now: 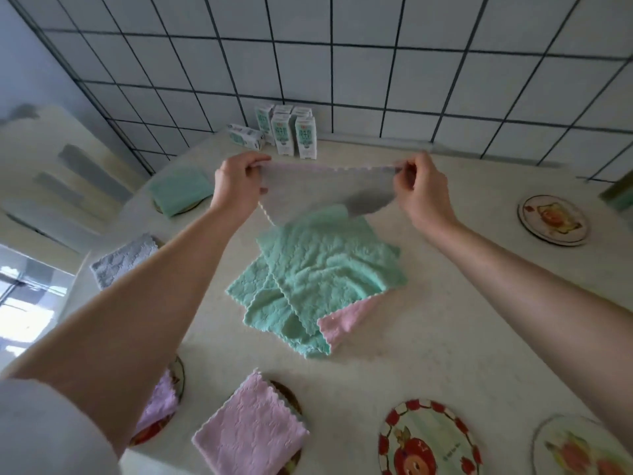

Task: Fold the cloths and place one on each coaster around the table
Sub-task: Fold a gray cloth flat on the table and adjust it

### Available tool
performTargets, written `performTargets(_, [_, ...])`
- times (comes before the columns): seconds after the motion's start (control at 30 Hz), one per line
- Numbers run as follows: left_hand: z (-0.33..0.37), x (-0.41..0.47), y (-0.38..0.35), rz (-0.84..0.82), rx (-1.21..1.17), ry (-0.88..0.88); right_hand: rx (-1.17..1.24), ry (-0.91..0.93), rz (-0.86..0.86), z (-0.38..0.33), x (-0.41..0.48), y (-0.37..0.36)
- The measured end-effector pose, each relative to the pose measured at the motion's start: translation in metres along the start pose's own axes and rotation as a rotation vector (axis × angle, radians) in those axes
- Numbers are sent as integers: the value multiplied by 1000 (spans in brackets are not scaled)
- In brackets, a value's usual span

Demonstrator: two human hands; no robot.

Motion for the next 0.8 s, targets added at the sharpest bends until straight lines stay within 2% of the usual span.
performTargets(0.1, [46, -25, -19, 76, 110, -122, 1, 77, 43, 2, -16, 46])
performTargets(0.2, [70, -61, -55, 74, 184, -212, -7, 87, 4, 31, -41, 81])
performTargets(0.43, [94, -135, -147, 34, 213, -255, -21, 53, -20, 94, -118, 147])
performTargets(0.57, [66, -202, -205, -48, 201, -234, 17, -39, -51, 143, -191, 155])
performTargets(0.7, [29, -276, -257, -168, 249, -281, 52, -152, -197, 194, -272, 141])
performTargets(0.8, [5, -314, -281, -245, 259, -263, -9, -171, -306, 215, -318, 129])
Point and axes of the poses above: each hand's wrist, its own x-axis towards the middle knuckle, its own y-axis out of the back of the hand, z = x × y, the point moved 8 cm from there along x, towards the middle knuckle, and after that the axes turned 14 degrees about -z, right-handed, at the moved point
